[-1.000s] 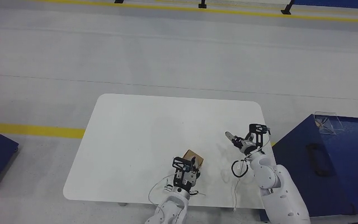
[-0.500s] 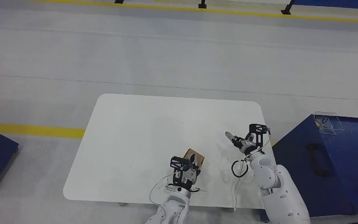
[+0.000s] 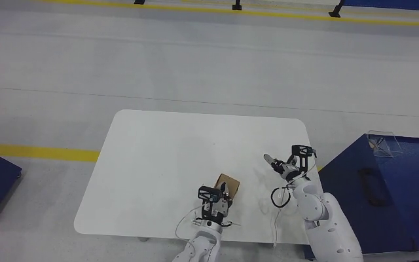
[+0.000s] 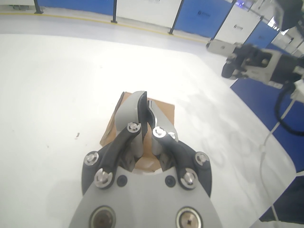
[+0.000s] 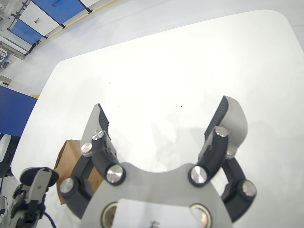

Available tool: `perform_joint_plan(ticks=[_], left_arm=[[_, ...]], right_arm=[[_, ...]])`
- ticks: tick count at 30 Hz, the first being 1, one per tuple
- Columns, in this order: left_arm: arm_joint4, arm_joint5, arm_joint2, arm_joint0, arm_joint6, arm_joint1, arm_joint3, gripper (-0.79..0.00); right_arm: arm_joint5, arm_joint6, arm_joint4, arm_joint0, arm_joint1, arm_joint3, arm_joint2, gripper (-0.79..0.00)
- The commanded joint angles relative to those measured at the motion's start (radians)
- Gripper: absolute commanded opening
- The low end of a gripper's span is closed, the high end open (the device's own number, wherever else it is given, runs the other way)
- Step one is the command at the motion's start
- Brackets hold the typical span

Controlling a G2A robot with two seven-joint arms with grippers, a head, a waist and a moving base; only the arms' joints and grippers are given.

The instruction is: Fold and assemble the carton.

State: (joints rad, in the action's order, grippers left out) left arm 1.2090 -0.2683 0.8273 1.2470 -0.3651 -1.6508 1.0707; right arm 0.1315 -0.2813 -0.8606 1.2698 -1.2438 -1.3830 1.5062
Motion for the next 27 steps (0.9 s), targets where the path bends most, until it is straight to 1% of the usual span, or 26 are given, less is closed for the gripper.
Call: perform_joint_plan(ticks=[1, 4, 8, 9, 10, 11, 12, 13, 14, 17, 19, 22, 25, 27], left_arm=[[-0.008, -0.002, -0.003, -0.004, -0.037, -0.005, 0.009, -0.785], [-0.018, 0.039, -0.01, 0.023, -0.196, -0.01, 0.055, -0.785], [0.01, 0.078, -0.01, 0.073, -0.412, -0.007, 0.113, -0.785], [0.022, 0.07, -0.006, 0.086, -0.459, -0.005, 0.125, -0.785], [0.026, 0.054, -0.001, 0.098, -0.499, -0.005, 0.136, -0.754], [0.027, 0.047, 0.001, 0.102, -0.512, -0.005, 0.141, -0.129], [0.025, 0.06, -0.002, 0.095, -0.477, -0.005, 0.134, -0.783], [0.027, 0.048, 0.001, 0.102, -0.515, -0.005, 0.141, -0.776], [0.027, 0.046, 0.001, 0.103, -0.526, -0.005, 0.142, -0.768], [0.027, 0.047, 0.001, 0.102, -0.513, -0.005, 0.141, -0.582], [0.026, 0.047, 0.001, 0.102, -0.512, -0.005, 0.141, -0.444], [0.026, 0.047, 0.001, 0.102, -0.512, -0.005, 0.141, -0.271], [0.026, 0.047, 0.001, 0.102, -0.512, -0.005, 0.141, -0.167], [0.026, 0.047, 0.001, 0.102, -0.512, -0.005, 0.141, -0.138]], right_arm=[[0.0, 0.0, 0.0, 0.0, 0.0, 0.0, 0.0, 0.0], [0.0, 0.0, 0.0, 0.0, 0.0, 0.0, 0.0, 0.0], [0.0, 0.0, 0.0, 0.0, 0.0, 0.0, 0.0, 0.0], [0.0, 0.0, 0.0, 0.0, 0.0, 0.0, 0.0, 0.0], [0.0, 0.0, 0.0, 0.0, 0.0, 0.0, 0.0, 0.0], [0.0, 0.0, 0.0, 0.0, 0.0, 0.0, 0.0, 0.0], [0.0, 0.0, 0.0, 0.0, 0.0, 0.0, 0.0, -0.001], [0.0, 0.0, 0.0, 0.0, 0.0, 0.0, 0.0, -0.001], [0.0, 0.0, 0.0, 0.0, 0.0, 0.0, 0.0, 0.0], [0.0, 0.0, 0.0, 0.0, 0.0, 0.0, 0.0, 0.0], [0.0, 0.0, 0.0, 0.0, 0.0, 0.0, 0.0, -0.001], [0.0, 0.0, 0.0, 0.0, 0.0, 0.0, 0.0, -0.001], [0.0, 0.0, 0.0, 0.0, 0.0, 0.0, 0.0, -0.001], [0.0, 0.0, 0.0, 0.0, 0.0, 0.0, 0.0, -0.001]])
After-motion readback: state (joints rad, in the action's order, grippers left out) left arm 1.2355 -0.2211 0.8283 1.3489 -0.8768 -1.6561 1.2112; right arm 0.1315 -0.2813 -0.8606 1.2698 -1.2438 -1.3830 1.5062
